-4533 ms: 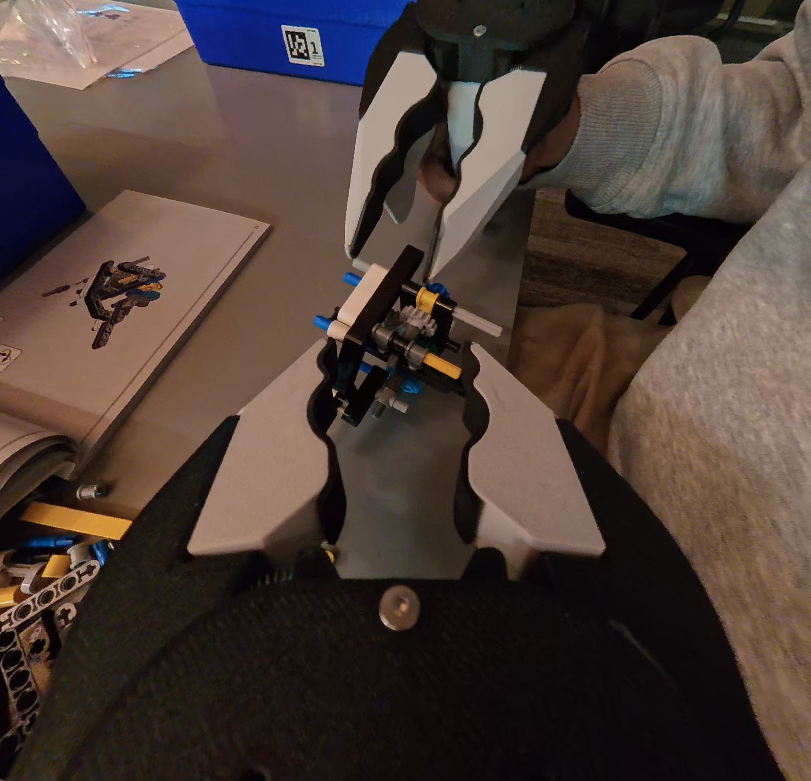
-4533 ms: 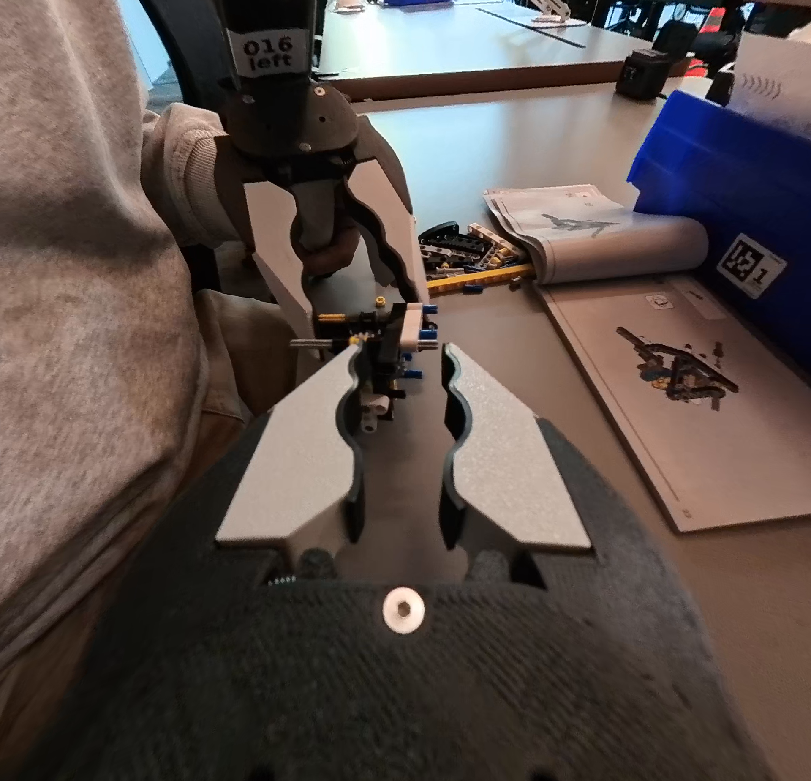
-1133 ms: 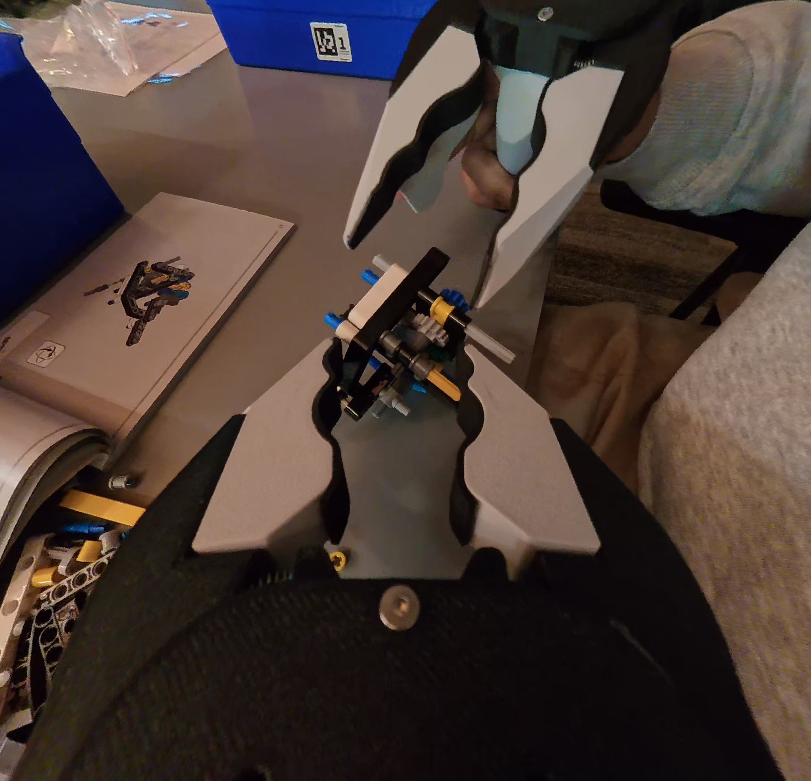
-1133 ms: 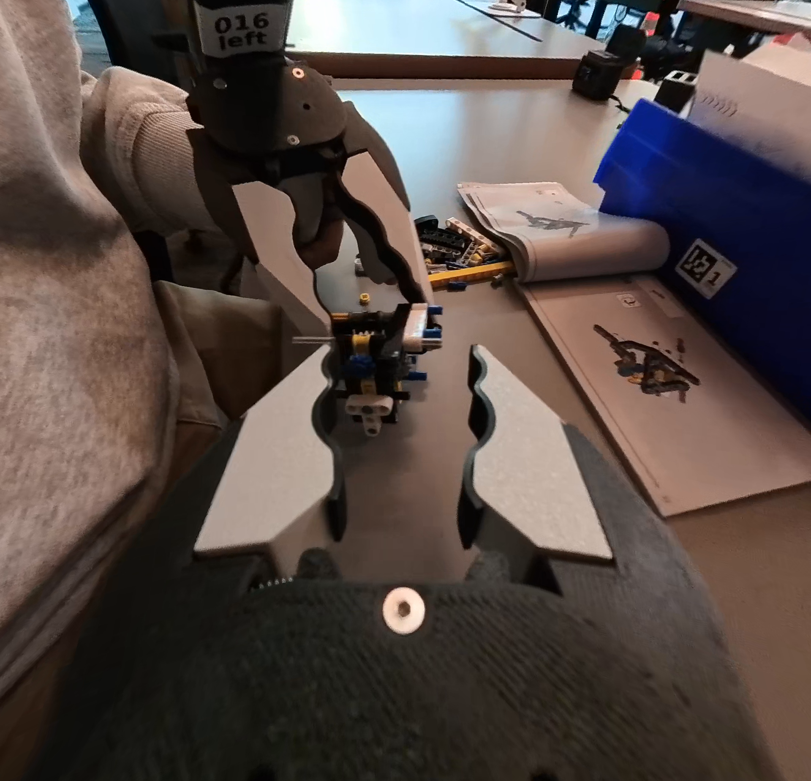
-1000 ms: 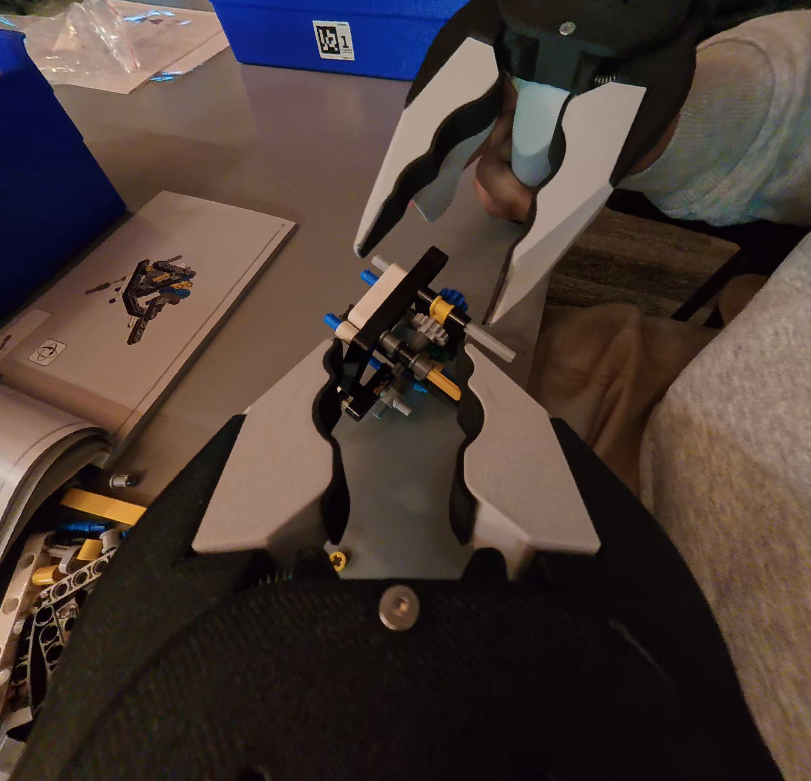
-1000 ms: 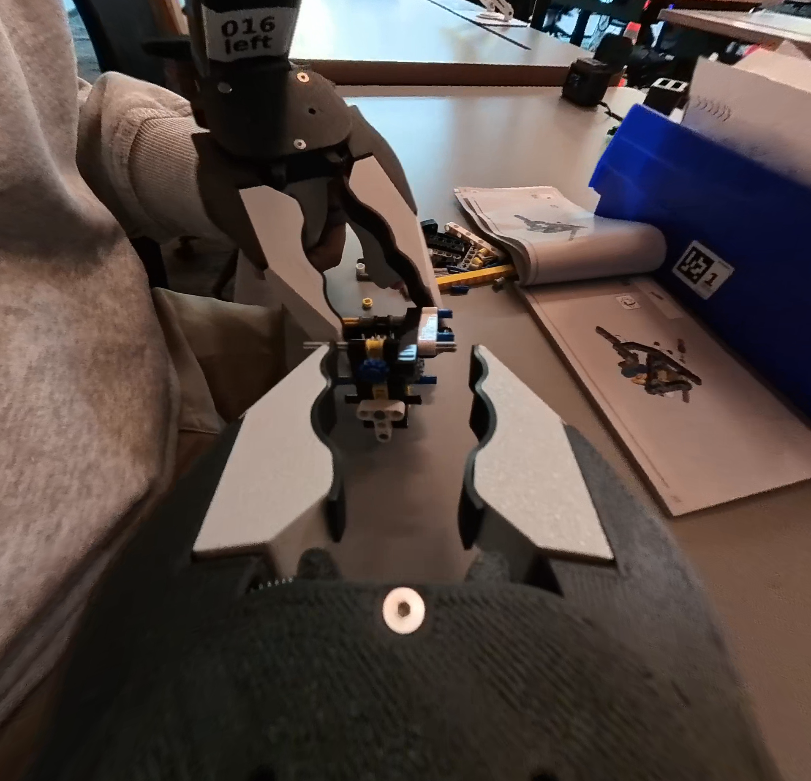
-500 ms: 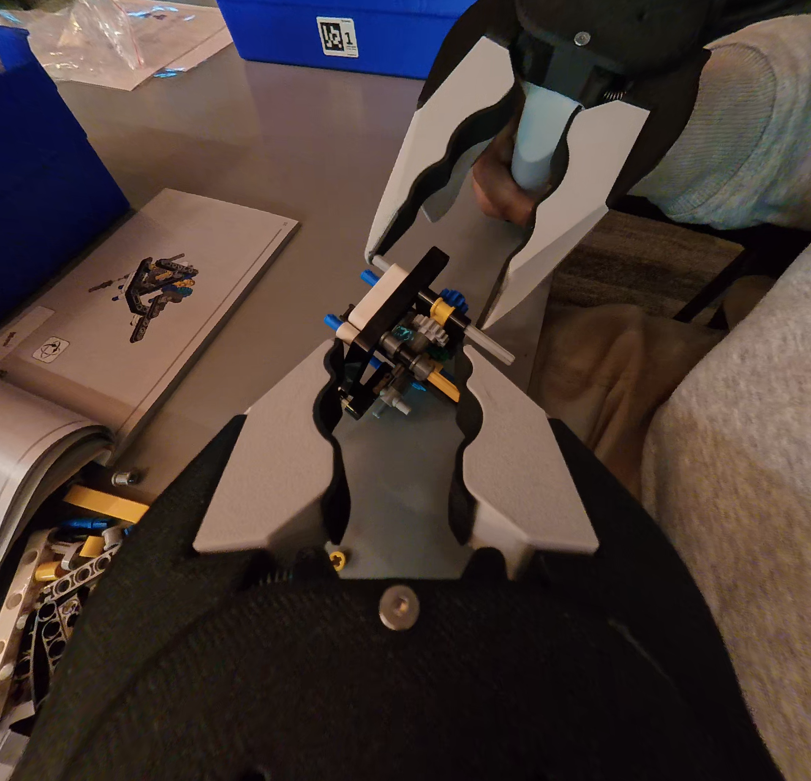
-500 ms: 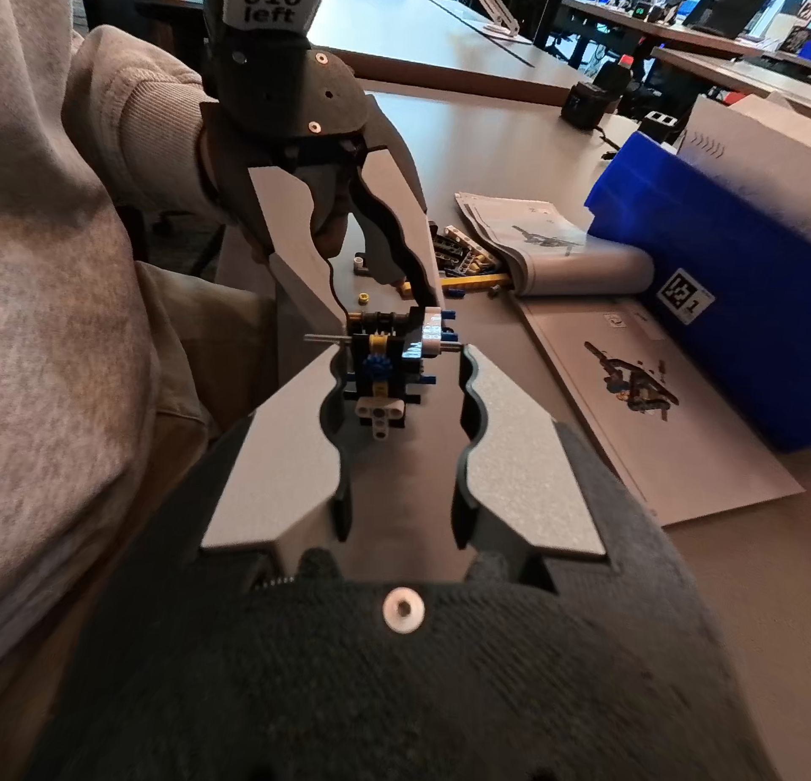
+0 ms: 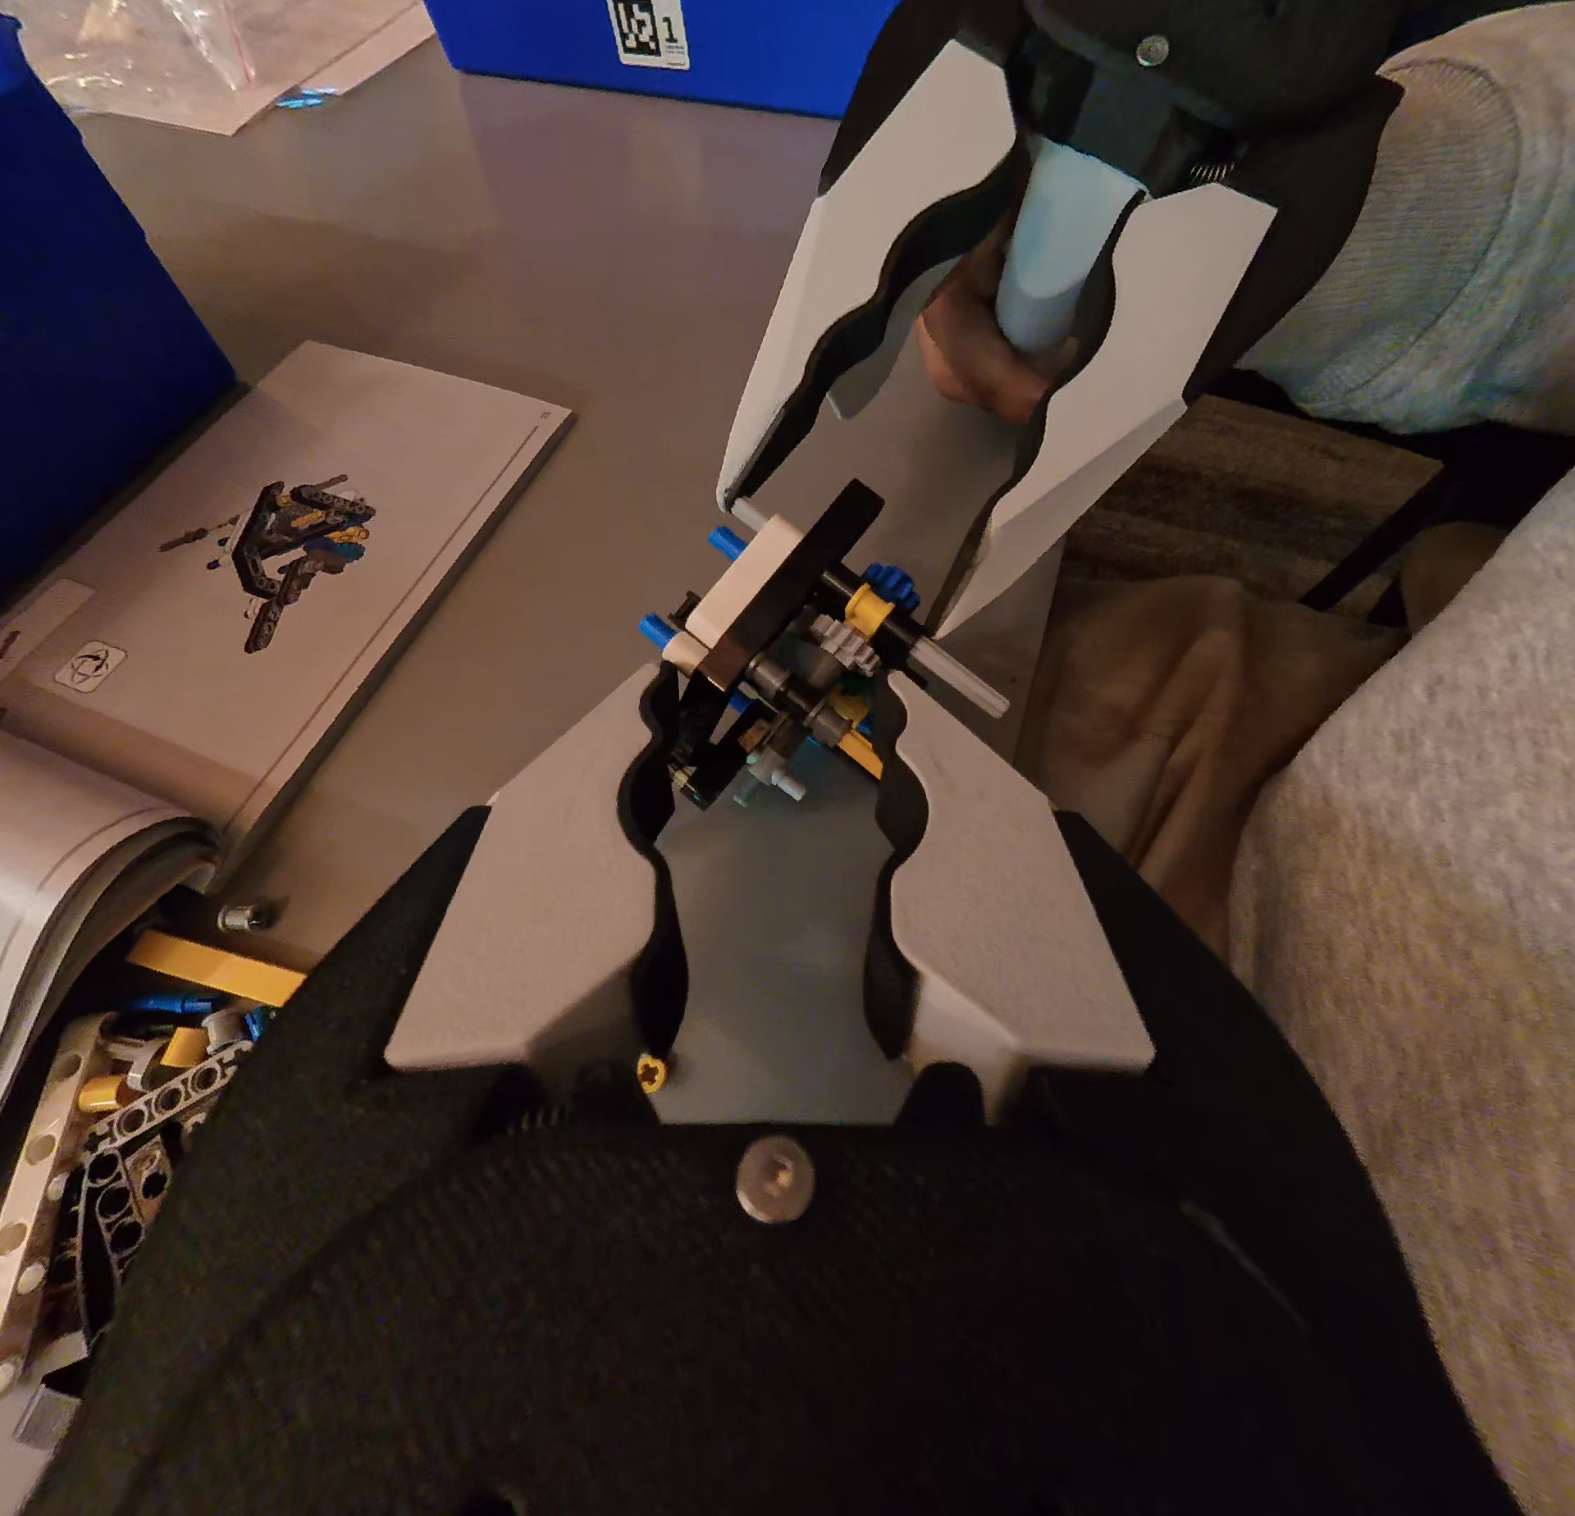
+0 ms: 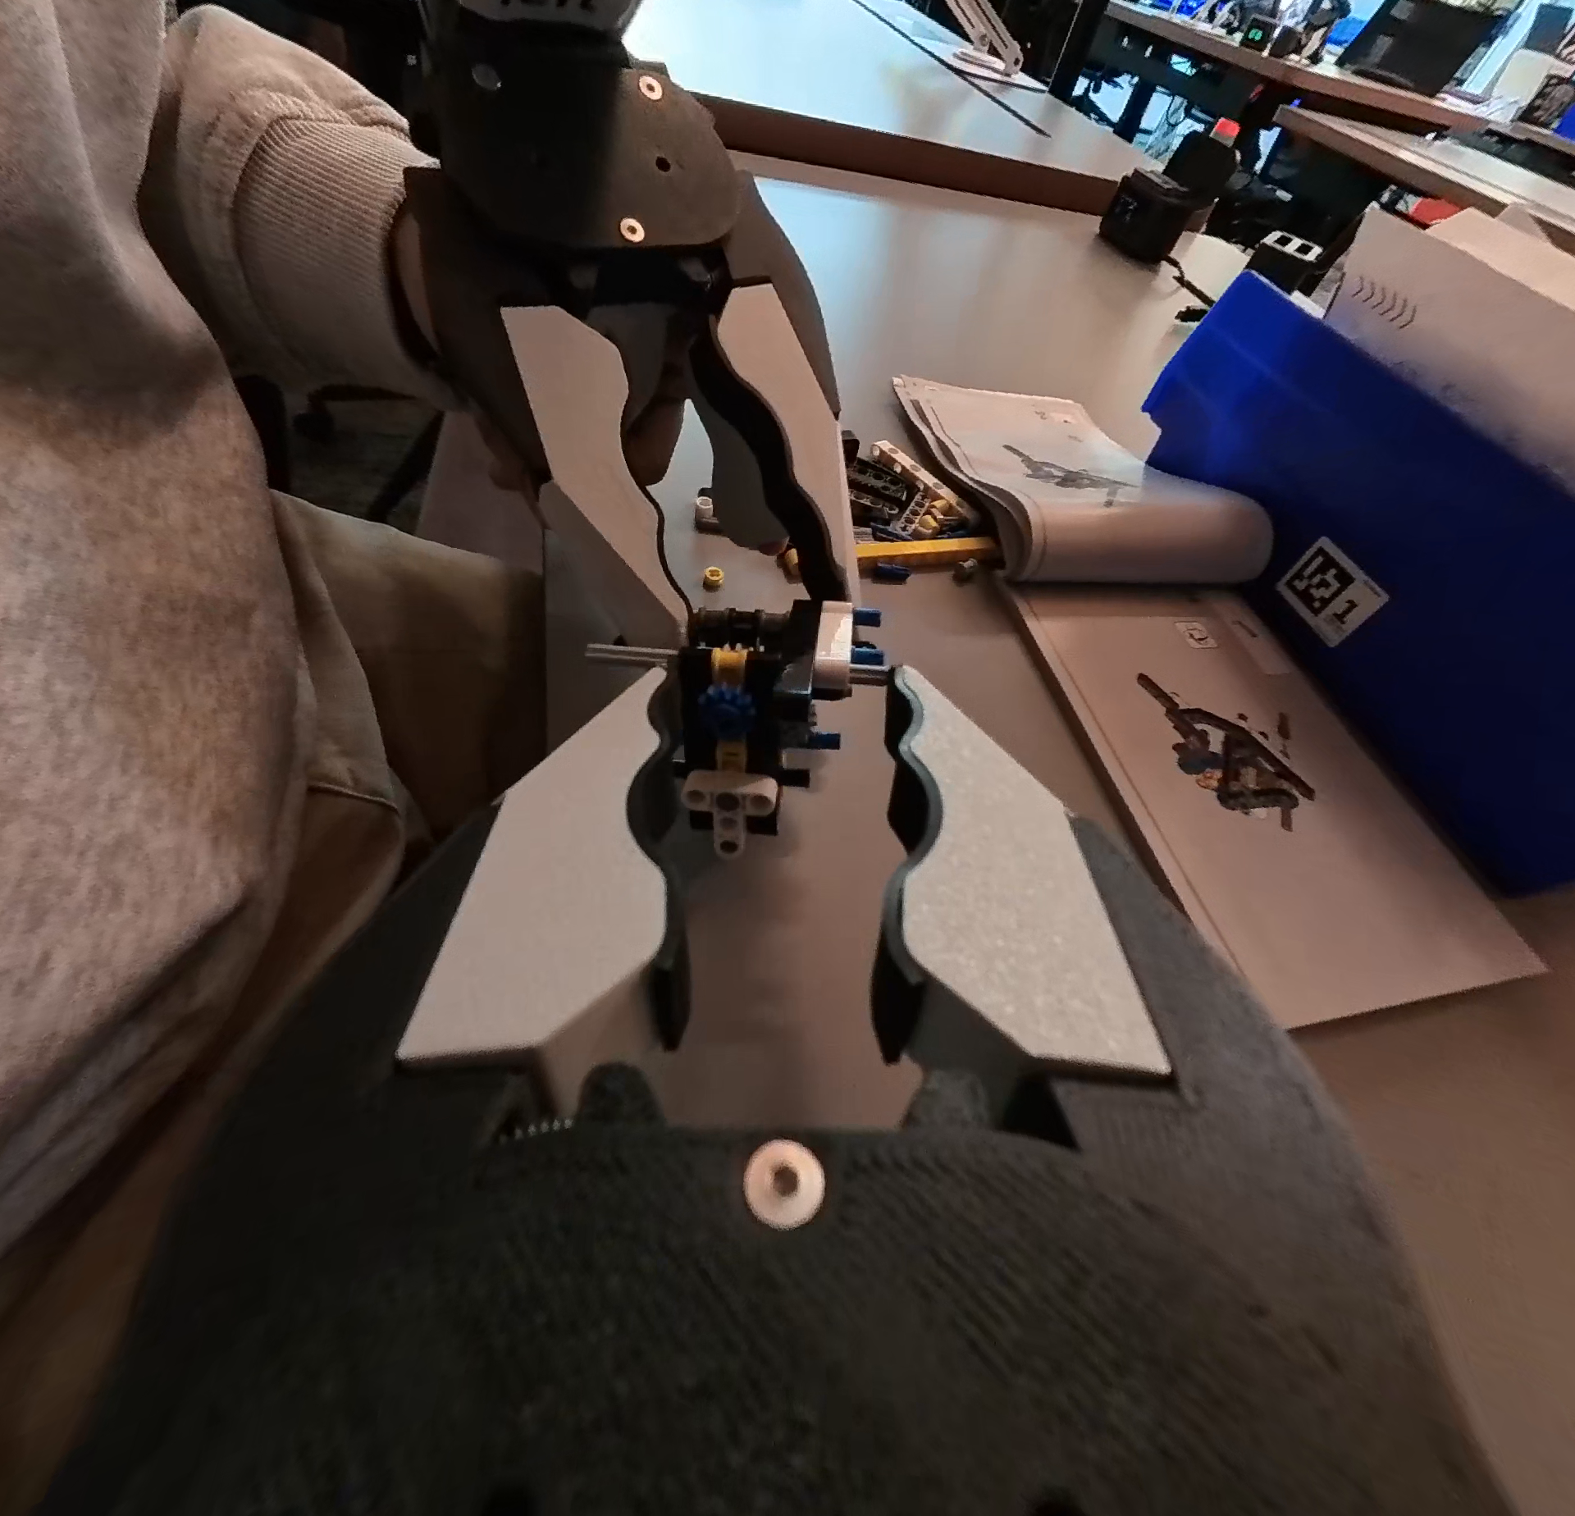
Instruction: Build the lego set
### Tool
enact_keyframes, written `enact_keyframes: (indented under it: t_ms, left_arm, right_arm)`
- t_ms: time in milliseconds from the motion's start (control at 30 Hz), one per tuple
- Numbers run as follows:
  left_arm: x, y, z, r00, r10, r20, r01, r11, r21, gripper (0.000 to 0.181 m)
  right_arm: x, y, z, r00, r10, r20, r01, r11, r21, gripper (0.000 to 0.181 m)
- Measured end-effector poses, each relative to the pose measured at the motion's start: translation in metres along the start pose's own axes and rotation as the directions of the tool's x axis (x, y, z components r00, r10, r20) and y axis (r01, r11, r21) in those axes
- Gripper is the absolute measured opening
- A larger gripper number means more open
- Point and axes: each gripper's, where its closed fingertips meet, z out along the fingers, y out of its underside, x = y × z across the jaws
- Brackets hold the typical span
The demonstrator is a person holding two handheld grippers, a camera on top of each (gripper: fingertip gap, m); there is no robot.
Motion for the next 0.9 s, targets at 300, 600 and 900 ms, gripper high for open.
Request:
enact_keyframes:
  t_ms: [300,600,900]
  left_arm:
    - [-0.0006,0.006,0.003,0.999,0.028,0.037,-0.026,0.998,-0.06,0.043]
    - [-0.0033,0.0054,0.0037,0.997,0.018,0.069,-0.013,0.997,-0.072,0.043]
    - [-0.0018,0.005,0.0032,0.997,0.026,0.067,-0.02,0.997,-0.076,0.043]
  right_arm:
    - [-0.001,-0.0021,-0.0012,1.0,0.03,0.0,-0.03,1.0,0.001,0.047]
    - [0.0012,-0.0025,-0.004,1.0,0.006,-0.021,-0.006,1.0,-0.008,0.047]
    - [0.0024,-0.006,-0.0079,0.999,0.018,-0.032,-0.018,1.0,0.001,0.036]
